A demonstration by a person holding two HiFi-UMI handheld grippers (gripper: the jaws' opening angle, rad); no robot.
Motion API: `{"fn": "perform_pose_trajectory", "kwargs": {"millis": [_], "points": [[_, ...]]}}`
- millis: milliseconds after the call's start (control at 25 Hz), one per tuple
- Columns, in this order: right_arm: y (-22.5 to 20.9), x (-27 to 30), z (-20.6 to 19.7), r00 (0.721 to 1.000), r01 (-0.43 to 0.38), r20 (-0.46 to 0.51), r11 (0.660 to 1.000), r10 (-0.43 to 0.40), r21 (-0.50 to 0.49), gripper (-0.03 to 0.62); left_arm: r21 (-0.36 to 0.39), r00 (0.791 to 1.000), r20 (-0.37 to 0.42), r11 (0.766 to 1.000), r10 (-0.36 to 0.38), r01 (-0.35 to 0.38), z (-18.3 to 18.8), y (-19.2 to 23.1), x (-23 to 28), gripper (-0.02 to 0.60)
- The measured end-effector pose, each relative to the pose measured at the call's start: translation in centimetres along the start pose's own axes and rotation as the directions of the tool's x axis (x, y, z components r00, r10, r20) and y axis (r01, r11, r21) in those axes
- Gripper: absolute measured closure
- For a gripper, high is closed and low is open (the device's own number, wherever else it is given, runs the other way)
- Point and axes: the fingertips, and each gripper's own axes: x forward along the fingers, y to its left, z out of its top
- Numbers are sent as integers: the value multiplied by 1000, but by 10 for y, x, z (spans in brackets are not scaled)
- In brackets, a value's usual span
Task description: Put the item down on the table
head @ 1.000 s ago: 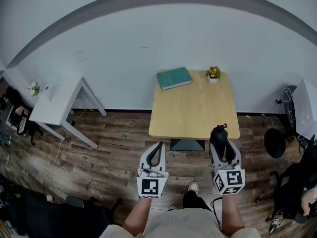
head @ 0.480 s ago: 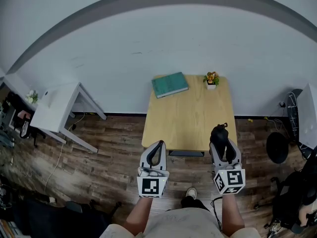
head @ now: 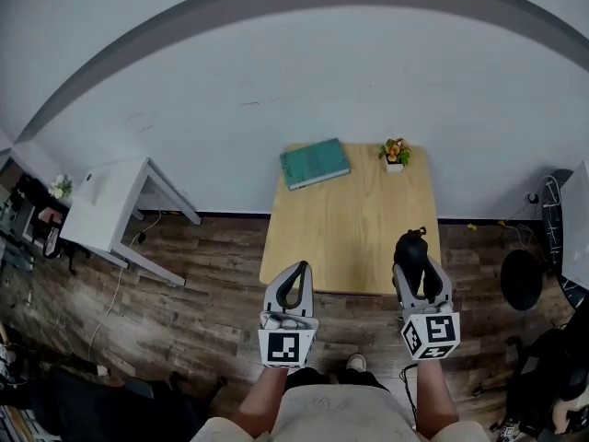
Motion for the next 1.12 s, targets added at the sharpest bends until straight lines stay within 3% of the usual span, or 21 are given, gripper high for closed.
{"fn": "perform_pose_trajectory", "kwargs": {"millis": [640,1000,1120], "points": [[40,70,11,999,34,7,999,-34,-29,347,6,998,33,999,-51,51,-13,72,41,574],[58,101,11,1000,16,-15,998,-17,-61,349,9,999,27,999,-47,47,-24,99,52,574],[63,111,9,1000,7,-26,998,-8,-62,349,-25,999,35,999,-35,36,-26,106,54,574]]}}
